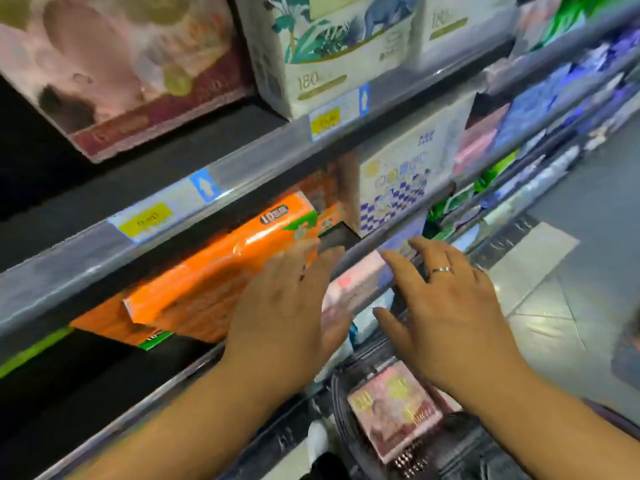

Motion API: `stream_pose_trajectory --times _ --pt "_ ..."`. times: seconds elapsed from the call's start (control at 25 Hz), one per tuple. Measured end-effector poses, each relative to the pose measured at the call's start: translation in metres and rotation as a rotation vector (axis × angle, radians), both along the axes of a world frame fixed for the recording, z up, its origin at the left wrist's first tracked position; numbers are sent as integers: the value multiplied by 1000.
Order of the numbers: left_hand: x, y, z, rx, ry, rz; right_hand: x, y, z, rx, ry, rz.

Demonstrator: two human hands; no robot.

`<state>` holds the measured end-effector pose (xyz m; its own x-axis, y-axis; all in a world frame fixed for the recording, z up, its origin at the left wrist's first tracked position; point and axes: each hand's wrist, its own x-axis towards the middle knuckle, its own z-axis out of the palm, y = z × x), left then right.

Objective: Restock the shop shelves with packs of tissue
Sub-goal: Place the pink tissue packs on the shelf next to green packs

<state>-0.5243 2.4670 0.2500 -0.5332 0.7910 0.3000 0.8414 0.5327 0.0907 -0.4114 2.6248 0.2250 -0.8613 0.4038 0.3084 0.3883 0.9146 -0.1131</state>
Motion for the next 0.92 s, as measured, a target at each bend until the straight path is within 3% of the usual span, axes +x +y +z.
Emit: stream_pose_trajectory --times 0.36,0.6,0.92 --pt "32 38 -176 -239 -323 -144 67 -5 -163 -319 -286 -266" --pt "32 61 -299 -373 -531 -201 73 -2 -282 -418 -427 -393" --pt "42 86 -500 -523 -923 200 80 35 -471 -657 -659 -523"
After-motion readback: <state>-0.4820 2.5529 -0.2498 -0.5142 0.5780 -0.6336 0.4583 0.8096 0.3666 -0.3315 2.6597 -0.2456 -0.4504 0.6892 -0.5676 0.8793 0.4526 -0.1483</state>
